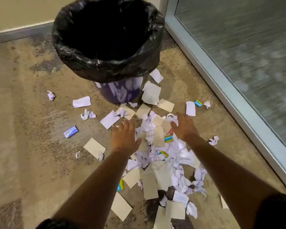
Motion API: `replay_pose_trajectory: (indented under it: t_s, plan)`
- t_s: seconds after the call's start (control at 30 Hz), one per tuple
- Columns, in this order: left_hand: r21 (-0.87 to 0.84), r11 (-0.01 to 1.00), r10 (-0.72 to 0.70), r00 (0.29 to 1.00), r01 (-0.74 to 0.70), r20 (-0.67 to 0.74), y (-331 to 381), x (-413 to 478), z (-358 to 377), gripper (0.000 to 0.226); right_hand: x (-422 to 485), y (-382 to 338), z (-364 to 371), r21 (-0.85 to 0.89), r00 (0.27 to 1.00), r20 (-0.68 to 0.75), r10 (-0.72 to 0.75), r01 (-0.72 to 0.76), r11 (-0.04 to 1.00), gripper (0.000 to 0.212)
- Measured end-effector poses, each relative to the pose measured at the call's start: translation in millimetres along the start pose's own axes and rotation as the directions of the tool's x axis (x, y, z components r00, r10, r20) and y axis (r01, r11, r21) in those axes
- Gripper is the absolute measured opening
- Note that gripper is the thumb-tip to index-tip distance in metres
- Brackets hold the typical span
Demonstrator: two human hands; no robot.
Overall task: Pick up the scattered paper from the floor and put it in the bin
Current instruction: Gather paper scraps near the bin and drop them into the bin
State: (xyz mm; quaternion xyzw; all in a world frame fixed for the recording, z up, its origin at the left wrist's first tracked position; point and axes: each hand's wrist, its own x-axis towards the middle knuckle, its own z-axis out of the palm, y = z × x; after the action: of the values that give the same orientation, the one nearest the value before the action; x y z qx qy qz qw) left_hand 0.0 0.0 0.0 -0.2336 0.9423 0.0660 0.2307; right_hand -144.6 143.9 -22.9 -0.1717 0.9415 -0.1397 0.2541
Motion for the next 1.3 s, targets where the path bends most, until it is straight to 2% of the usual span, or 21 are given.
replay_pose_trajectory:
  t_s: [0.07, 0.17, 0.27, 0.4, 0.5, 0.57, 0.67, 0.73, 0.8, 0.97, 1.1, 1.2, 1.3]
  plan:
    - [-0.041, 0.999, 0.000, 0.999, 0.002, 0.045, 3.7, 11.5, 13.9, 0.079, 9.9, 5.8, 9.0, 0.043, 0.999, 0.033, 0.039, -0.040, 0.998, 0.057]
    - [-0.231, 0.973, 0.009, 0.991, 0.022, 0.130, 13.8, 33.7, 34.9, 0.090, 24.1, 10.6, 20.0, 0.121, 0.994, 0.084, 0.075, -0.084, 0.989, 0.060]
    - [-0.381, 0.924, 0.035, 0.980, 0.044, 0.197, 23.4, 56.8, 50.9, 0.105, 37.3, 10.6, 30.3, 0.123, 0.991, 0.115, 0.070, -0.084, 0.989, 0.067]
    - [-0.329, 0.944, 0.066, 0.959, 0.029, 0.274, 30.1, 86.8, 61.6, 0.122, 56.4, 14.1, 43.4, 0.107, 0.984, 0.166, 0.071, -0.089, 0.990, 0.081]
    - [-0.262, 0.965, 0.073, 0.954, 0.006, 0.291, 33.5, 96.5, 62.0, 0.124, 64.5, 14.6, 48.6, 0.100, 0.988, 0.142, 0.059, -0.073, 0.992, 0.069]
    - [-0.253, 0.967, 0.073, 0.963, -0.005, 0.261, 36.9, 96.5, 60.2, 0.113, 67.3, 15.3, 48.7, 0.111, 0.993, 0.111, 0.043, -0.055, 0.992, 0.058]
    - [-0.317, 0.948, 0.080, 0.986, -0.031, 0.144, 40.3, 99.4, 69.5, 0.078, 70.0, 18.7, 47.3, 0.168, 0.996, 0.088, 0.005, -0.020, 0.986, 0.051]
    - [-0.366, 0.929, 0.079, 0.995, -0.050, 0.065, 41.0, 104.2, 72.1, 0.055, 69.1, 21.7, 44.9, 0.240, 0.997, 0.075, -0.003, -0.015, 0.971, 0.047]
    - [-0.405, 0.912, 0.081, 0.996, -0.055, 0.048, 40.3, 108.1, 64.5, 0.039, 69.3, 25.0, 42.3, 0.323, 0.999, 0.051, -0.005, -0.012, 0.946, 0.038]
    - [-0.362, 0.930, 0.083, 0.996, -0.062, 0.042, 39.3, 114.3, 30.0, 0.033, 69.5, 24.6, 24.8, 0.383, 0.998, -0.021, -0.056, 0.060, 0.922, 0.028]
    - [-0.284, 0.949, 0.137, 0.990, -0.135, -0.010, 40.6, 111.7, 1.1, 0.032, 61.7, 21.3, 4.2, 0.380, 0.984, -0.110, -0.139, 0.171, 0.909, 0.028]
    - [-0.196, 0.959, 0.185, 0.976, -0.204, -0.112, 43.0, 101.9, -19.7, 0.030, 51.2, 18.6, -15.0, 0.445, 0.966, -0.207, -0.153, 0.232, 0.865, 0.022]
    - [-0.052, 0.956, 0.258, 0.909, -0.290, -0.328, 44.6, 87.3, -42.8, 0.029, 38.5, 9.4, -38.1, 0.475, 0.918, -0.377, -0.125, 0.308, 0.824, 0.016]
